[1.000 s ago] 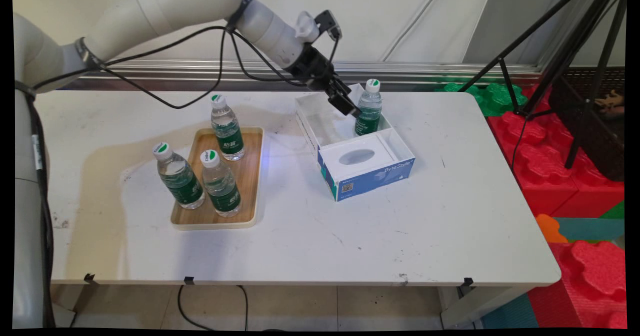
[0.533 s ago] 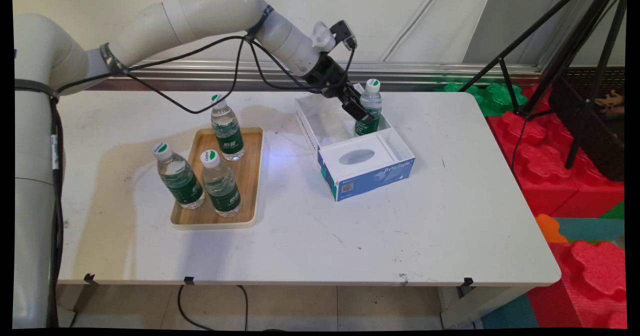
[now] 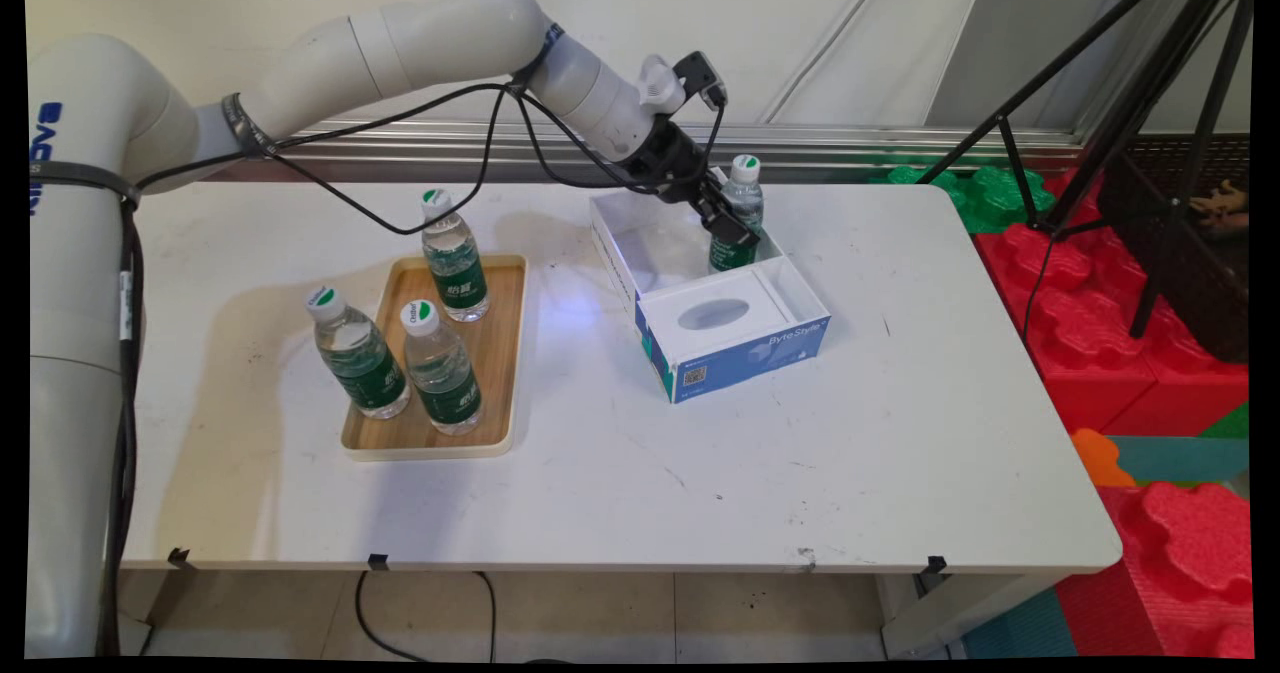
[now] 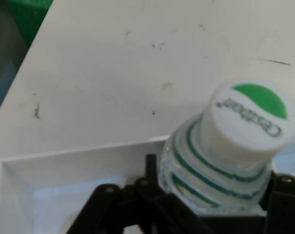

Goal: Place the picked object on the tray

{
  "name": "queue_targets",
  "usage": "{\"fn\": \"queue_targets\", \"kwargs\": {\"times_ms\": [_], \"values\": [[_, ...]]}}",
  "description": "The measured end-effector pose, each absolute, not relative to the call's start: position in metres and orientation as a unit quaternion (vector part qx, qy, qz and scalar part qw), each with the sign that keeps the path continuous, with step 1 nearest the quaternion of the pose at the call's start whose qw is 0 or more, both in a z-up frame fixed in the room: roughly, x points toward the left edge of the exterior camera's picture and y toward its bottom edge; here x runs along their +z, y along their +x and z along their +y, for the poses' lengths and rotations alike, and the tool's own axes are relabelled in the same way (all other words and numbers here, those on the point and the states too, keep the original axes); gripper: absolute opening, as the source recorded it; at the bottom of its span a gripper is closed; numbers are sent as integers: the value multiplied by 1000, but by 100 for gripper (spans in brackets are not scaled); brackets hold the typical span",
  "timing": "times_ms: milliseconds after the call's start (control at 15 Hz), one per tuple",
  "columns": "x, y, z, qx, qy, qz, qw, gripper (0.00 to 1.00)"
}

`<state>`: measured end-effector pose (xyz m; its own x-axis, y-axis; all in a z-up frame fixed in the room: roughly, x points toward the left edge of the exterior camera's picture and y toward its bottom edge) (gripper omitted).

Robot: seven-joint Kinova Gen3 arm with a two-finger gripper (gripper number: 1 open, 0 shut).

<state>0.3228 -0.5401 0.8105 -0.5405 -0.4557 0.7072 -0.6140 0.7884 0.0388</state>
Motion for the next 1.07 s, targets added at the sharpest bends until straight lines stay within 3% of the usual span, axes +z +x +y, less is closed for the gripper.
{"fn": "queue_targets", "kwargs": {"times_ms": [533,1067], "values": [[812,322,-537,111,307,-868,374,0],[844,347,-509,126,304,-860,391,0]]}}
